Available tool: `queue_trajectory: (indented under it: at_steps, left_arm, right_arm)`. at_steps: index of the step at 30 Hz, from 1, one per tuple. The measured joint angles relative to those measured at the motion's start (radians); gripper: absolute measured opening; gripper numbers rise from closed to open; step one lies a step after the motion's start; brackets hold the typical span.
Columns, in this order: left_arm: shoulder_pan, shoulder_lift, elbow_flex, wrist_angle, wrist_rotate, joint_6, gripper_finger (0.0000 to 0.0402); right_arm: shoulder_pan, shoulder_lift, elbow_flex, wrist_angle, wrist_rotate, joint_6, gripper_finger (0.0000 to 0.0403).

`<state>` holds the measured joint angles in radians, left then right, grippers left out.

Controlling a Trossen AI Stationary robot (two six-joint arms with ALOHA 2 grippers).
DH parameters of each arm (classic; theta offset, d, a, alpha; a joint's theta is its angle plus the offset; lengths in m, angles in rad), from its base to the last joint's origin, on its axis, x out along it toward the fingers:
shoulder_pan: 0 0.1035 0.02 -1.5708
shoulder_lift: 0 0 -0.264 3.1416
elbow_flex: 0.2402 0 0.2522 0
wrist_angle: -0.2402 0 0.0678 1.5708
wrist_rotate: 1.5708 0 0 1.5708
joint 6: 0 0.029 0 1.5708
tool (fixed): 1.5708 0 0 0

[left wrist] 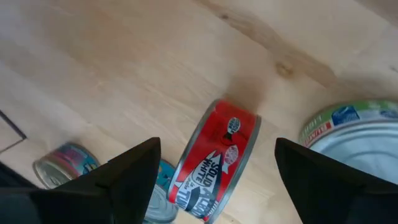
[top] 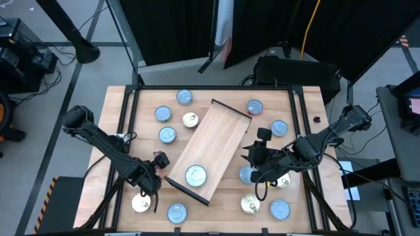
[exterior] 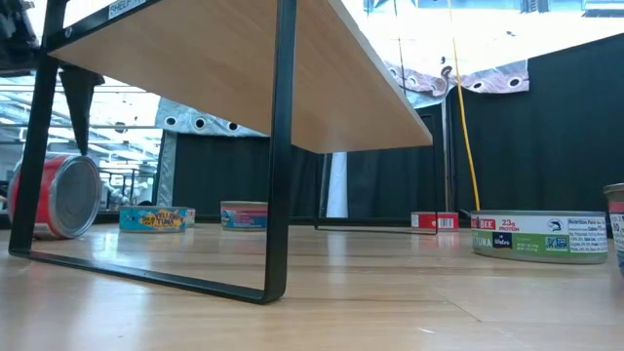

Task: Stack canned seafood by type on shelf
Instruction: Stack the red tuna can on top of the other red tuna can on the shelf

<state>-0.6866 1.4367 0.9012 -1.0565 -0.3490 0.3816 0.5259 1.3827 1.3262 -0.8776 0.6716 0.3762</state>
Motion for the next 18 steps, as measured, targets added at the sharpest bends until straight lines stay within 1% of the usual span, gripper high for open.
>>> queue_trajectory:
  at_steps: [4, 7, 12, 18]
  left_arm:
    - [0.016, 0.012, 0.000, 0.000, 0.018, 0.047, 0.0273]
    - [0.028, 0.015, -0.003, -0.005, 0.022, 0.053, 0.0233]
    - [0.047, 0.015, -0.043, -0.004, 0.033, 0.051, 0.0169]
    - [0.063, 0.015, -0.049, -0.001, 0.040, 0.007, 0.0123]
  right_arm:
    - [0.000, 0.000, 0.000, 0.000, -0.004, 0.002, 0.0118]
    - [0.000, 0.000, 0.000, 0.000, -0.014, 0.002, 0.0118]
    - [0.000, 0.000, 0.000, 0.005, -0.019, 0.002, 0.0118]
    - [0.000, 0.000, 0.000, 0.006, -0.019, 0.001, 0.0118]
